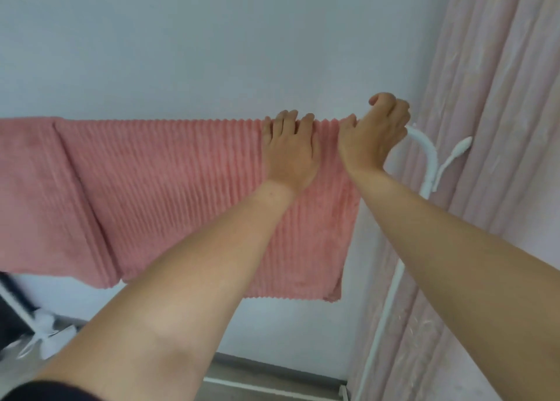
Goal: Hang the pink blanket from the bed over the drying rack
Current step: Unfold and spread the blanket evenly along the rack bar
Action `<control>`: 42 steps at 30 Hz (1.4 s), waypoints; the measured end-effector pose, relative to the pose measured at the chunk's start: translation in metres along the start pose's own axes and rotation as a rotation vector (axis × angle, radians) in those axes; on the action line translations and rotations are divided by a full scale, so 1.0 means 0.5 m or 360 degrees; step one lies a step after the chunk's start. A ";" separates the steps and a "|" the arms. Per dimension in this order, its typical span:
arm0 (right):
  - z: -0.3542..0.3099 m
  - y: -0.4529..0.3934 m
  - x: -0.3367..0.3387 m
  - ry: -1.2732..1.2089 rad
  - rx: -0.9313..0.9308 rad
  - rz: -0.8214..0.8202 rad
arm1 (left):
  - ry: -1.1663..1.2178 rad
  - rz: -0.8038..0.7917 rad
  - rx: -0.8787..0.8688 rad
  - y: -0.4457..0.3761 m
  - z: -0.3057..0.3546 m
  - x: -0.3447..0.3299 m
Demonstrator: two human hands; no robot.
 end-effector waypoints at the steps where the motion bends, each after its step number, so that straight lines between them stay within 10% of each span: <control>1: -0.035 0.010 -0.018 -0.0042 0.0080 -0.0027 | -0.0002 0.0054 0.0024 -0.005 -0.038 0.017; 21: -0.792 0.157 -0.466 -0.0569 0.0622 -0.1054 | -0.0395 -0.0025 0.0458 -0.281 -0.807 0.315; 28: -0.844 0.195 -0.556 -0.0188 0.0928 -0.1340 | -0.0541 -0.0122 0.0590 -0.312 -0.919 0.333; 42: -0.676 0.127 -0.480 0.0039 0.1119 -0.1038 | -0.0593 -0.0041 0.0764 -0.320 -0.875 0.310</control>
Point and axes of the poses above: each hand's wrist, its own y-axis away from the middle knuckle, its own x-axis out of the back of the hand, z = x × y, the point moved 2 cm from there along -y, towards the middle knuckle, and after that the axes turned 15 degrees about x, right-handed, at the moved point
